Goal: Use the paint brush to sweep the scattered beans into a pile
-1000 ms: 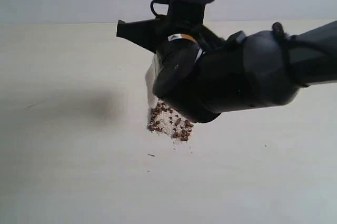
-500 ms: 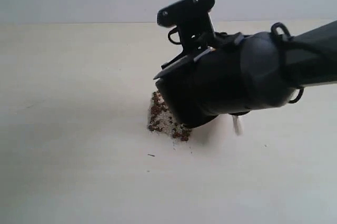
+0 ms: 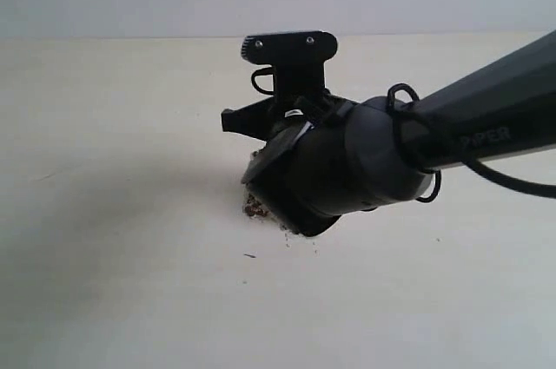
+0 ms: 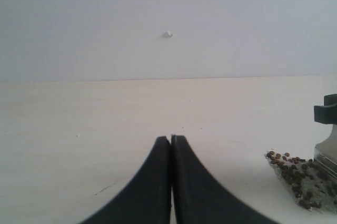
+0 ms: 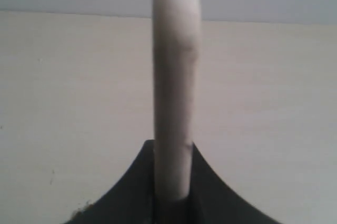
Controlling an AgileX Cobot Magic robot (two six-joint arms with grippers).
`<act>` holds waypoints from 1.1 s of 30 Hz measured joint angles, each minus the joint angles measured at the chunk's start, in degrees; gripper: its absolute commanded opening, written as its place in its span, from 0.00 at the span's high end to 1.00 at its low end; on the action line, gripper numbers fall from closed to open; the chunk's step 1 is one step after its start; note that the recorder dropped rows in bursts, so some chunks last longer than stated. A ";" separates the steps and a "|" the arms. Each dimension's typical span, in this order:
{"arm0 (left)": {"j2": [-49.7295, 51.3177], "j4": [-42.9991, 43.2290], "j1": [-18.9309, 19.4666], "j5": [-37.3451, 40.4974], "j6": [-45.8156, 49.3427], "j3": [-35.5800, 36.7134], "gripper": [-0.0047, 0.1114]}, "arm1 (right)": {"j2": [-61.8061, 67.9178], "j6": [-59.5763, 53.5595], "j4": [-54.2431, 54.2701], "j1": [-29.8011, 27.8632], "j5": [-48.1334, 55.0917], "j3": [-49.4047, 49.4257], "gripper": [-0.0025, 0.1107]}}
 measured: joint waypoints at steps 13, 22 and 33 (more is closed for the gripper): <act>0.00 0.00 0.00 0.00 0.00 0.00 0.96 | 0.07 7.75 -3.24 0.00 0.07 -0.08 0.98; 0.00 0.00 0.00 0.00 0.00 0.00 0.96 | -4.73 0.26 -2.09 0.00 -0.42 -0.08 0.98; 0.00 0.00 0.00 0.00 0.00 0.00 0.96 | -6.28 -13.94 -24.63 -6.01 4.04 -0.08 0.98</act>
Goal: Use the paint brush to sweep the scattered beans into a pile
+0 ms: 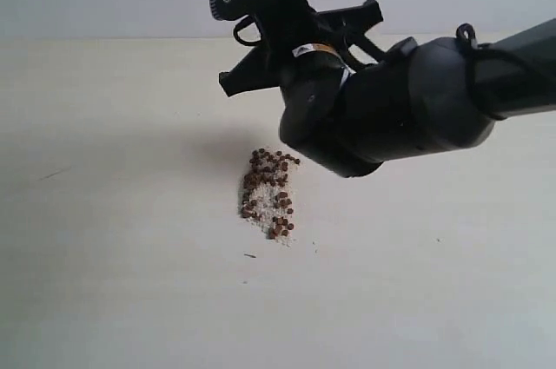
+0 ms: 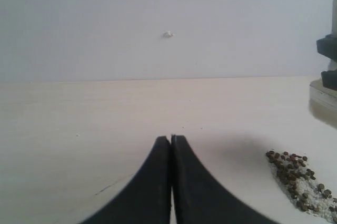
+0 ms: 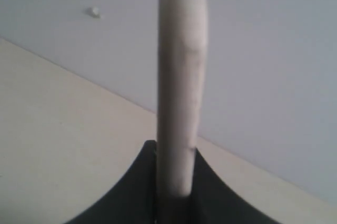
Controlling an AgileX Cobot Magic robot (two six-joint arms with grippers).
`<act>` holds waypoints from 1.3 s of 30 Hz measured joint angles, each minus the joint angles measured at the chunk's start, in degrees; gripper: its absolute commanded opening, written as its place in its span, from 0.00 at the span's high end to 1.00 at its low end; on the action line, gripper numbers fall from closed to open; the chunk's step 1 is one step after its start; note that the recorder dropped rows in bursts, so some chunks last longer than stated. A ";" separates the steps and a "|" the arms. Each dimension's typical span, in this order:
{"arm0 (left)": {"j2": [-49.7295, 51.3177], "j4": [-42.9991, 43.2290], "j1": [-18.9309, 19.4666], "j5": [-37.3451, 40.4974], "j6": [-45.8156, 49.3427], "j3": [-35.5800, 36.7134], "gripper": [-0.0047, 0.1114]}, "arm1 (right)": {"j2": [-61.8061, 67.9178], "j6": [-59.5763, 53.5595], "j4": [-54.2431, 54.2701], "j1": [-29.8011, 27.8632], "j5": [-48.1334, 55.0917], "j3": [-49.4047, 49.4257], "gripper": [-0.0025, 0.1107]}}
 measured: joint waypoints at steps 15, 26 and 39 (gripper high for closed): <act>0.00 0.00 0.00 0.00 0.00 0.00 0.96 | 10.87 18.77 -41.98 -9.43 7.46 0.00 0.98; 0.00 0.00 0.00 0.00 0.00 0.00 0.96 | 11.30 32.21 -55.68 -9.43 13.46 -0.05 0.98; 0.00 0.00 0.00 0.00 0.00 0.00 0.96 | 5.83 45.59 -67.62 -8.79 26.37 -0.28 0.98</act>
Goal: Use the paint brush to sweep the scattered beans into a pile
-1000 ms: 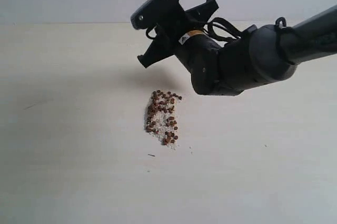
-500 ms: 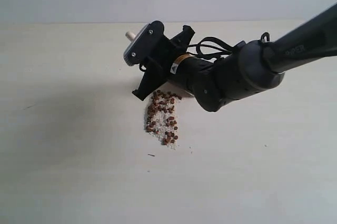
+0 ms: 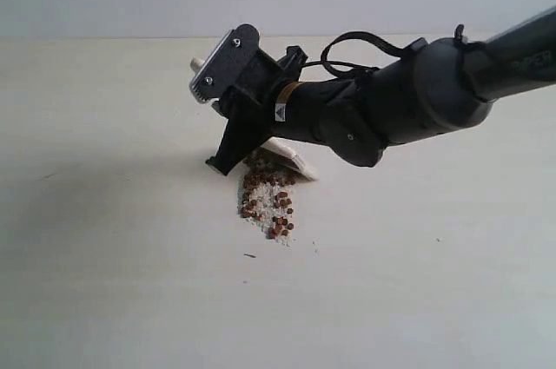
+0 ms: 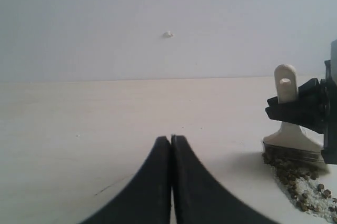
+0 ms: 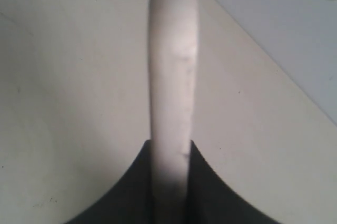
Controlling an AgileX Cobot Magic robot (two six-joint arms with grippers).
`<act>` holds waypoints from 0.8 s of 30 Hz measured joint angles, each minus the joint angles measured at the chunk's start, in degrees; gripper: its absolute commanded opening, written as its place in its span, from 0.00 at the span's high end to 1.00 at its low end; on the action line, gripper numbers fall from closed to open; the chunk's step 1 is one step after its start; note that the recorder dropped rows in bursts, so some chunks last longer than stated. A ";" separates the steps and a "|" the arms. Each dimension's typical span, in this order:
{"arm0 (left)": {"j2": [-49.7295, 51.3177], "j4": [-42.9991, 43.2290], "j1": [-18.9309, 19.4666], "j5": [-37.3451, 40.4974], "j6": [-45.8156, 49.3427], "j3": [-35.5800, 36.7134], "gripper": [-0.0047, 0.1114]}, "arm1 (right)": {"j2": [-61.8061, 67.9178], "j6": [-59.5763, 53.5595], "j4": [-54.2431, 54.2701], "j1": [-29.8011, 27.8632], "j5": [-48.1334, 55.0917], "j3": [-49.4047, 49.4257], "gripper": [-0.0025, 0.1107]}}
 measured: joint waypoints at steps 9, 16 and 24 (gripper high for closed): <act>0.00 0.00 0.00 0.00 0.00 0.00 0.96 | -6.52 1.35 0.70 0.00 4.71 0.35 0.98; 0.00 0.00 0.00 0.00 0.00 0.00 0.96 | -9.61 -0.89 -2.76 0.04 3.61 0.35 0.98; 0.00 0.00 0.00 0.00 0.00 0.00 0.96 | -8.01 -1.94 -17.33 0.00 -4.72 0.38 0.98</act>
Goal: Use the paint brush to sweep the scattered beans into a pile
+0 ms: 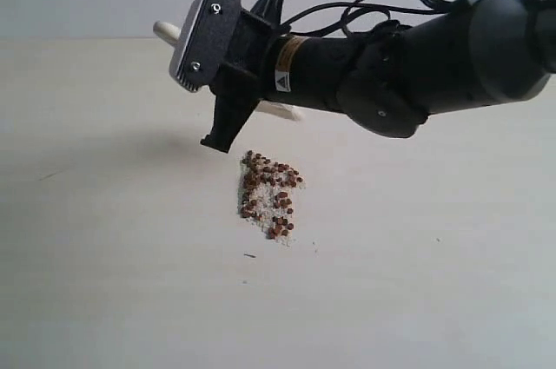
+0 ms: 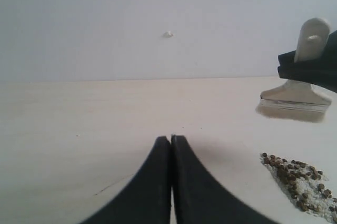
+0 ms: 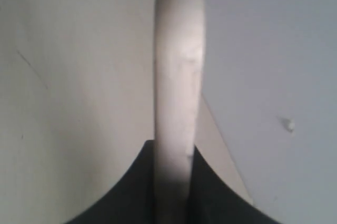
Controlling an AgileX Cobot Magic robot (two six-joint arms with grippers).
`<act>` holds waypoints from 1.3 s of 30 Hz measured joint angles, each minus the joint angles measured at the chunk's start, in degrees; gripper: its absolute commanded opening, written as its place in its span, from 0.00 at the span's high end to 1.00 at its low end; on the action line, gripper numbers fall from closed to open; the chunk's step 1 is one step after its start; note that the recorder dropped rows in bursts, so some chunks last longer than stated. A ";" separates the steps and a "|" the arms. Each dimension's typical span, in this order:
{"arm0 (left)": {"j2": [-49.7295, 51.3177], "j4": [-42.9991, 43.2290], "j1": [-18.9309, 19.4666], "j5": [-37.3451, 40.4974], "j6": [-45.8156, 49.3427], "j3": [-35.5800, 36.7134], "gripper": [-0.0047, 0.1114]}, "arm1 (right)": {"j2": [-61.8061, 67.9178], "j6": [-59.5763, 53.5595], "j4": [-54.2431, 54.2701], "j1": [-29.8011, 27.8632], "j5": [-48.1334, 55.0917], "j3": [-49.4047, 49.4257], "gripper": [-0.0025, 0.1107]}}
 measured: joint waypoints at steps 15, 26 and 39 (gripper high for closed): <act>0.00 0.00 0.00 0.00 0.00 0.00 0.96 | 8.03 15.08 -25.37 -9.58 -18.55 0.00 0.98; 0.00 0.00 0.00 0.00 0.00 0.00 0.96 | 9.29 28.97 -41.36 -12.49 -20.78 -2.62 0.98; 0.00 0.00 0.00 0.00 0.00 0.00 0.96 | 9.49 44.55 -57.14 -12.53 -22.87 -3.50 0.98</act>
